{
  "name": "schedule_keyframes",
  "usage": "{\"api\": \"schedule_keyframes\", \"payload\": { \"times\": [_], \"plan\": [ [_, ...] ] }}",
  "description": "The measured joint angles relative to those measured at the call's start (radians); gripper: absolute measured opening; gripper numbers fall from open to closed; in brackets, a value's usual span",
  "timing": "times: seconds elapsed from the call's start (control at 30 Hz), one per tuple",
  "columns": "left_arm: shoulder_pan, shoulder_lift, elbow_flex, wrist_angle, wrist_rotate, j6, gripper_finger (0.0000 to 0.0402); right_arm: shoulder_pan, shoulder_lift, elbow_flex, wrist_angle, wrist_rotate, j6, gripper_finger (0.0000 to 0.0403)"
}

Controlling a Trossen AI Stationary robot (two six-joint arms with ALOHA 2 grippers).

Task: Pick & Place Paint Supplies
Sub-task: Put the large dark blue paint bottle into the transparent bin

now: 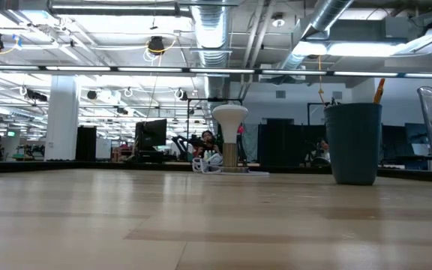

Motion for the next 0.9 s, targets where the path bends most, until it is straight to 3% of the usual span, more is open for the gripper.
{"api": "schedule_keyframes", "payload": {
  "times": [0.23, 0.4, 0.67, 0.9],
  "plan": [
    [0.050, 0.178, 0.001, 0.300, 0.053, -0.156, 0.0187, 0.015, 0.000, 0.000, -0.017, 0.035, 0.022, 0.0137],
    [0.056, 0.301, 0.048, 0.456, 0.052, -0.178, 0.0187, 0.011, 0.000, 0.000, -0.021, 0.046, 0.023, 0.0137],
    [0.068, 0.337, 0.199, 0.264, 0.081, -0.182, 0.0199, -0.024, 0.000, 0.000, -0.038, 0.046, 0.024, 0.0137],
    [0.075, 0.337, 0.222, 0.230, 0.126, -0.189, 0.0247, -0.027, 0.000, 0.000, -0.042, 0.046, 0.024, 0.0137]
  ]
}}
